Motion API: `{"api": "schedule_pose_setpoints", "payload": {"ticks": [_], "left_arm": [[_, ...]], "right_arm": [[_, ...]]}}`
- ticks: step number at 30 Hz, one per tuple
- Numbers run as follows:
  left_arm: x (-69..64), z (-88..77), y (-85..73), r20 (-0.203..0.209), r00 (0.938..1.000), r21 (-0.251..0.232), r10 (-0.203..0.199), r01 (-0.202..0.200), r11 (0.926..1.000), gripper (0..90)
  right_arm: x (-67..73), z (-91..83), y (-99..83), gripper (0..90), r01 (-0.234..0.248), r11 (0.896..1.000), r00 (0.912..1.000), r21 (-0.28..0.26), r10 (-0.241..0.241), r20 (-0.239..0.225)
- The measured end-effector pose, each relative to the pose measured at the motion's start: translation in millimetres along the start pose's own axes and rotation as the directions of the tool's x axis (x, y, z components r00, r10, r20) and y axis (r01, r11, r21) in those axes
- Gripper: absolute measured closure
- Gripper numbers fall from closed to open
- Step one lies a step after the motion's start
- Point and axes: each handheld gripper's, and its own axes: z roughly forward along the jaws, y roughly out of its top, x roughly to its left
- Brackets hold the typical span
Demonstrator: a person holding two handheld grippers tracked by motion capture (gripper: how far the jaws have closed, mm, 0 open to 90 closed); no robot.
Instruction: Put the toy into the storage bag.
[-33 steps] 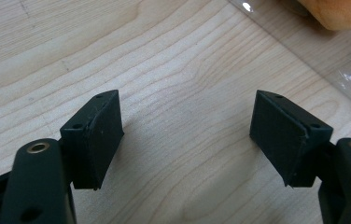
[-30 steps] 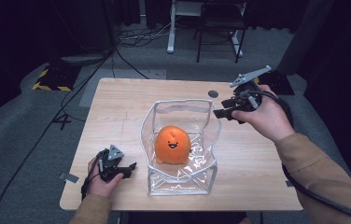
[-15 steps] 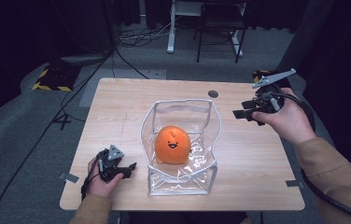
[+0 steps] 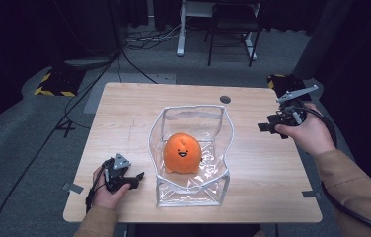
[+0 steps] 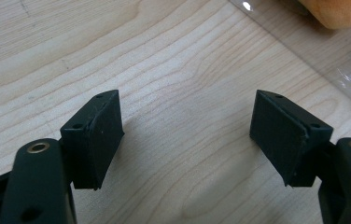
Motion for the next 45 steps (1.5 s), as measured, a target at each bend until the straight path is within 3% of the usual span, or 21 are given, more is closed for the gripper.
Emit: {"api": "schedule_pose_setpoints", "payload": {"ticks": [5,21,26,40,45], "left_arm": [[0.1,-0.7,-0.5,0.001,1.0,0.003,0.002,-0.002,1.0,25.8],[0.1,-0.7,-0.5,0.0,1.0,0.002,0.002,-0.002,1.0,25.8],[0.0,-0.6,-0.6,0.0,1.0,0.001,0.002,-0.002,1.0,25.8],[0.1,-0.6,-0.5,0.001,1.0,0.002,0.002,-0.002,1.0,25.8],[0.0,-0.7,-0.6,0.001,1.0,0.003,0.002,-0.002,1.0,25.7]], "right_arm": [[-8.7,14.2,-16.4,44.0,-0.009,1.0,1.0,0.024,0.009,0.0],[-17.5,48.2,-60.1,42.3,-0.058,0.997,0.9981,0.051,0.059,-0.021],[-20.3,58.9,-81.5,42.2,-0.082,0.996,0.9961,0.044,0.083,-0.029],[-16.6,89.6,-126.7,42.2,-0.09,0.995,0.9951,0.046,0.092,-0.038],[-15.1,98.8,-144.2,42.3,-0.083,0.997,0.9963,0.008,0.083,-0.019]]}}
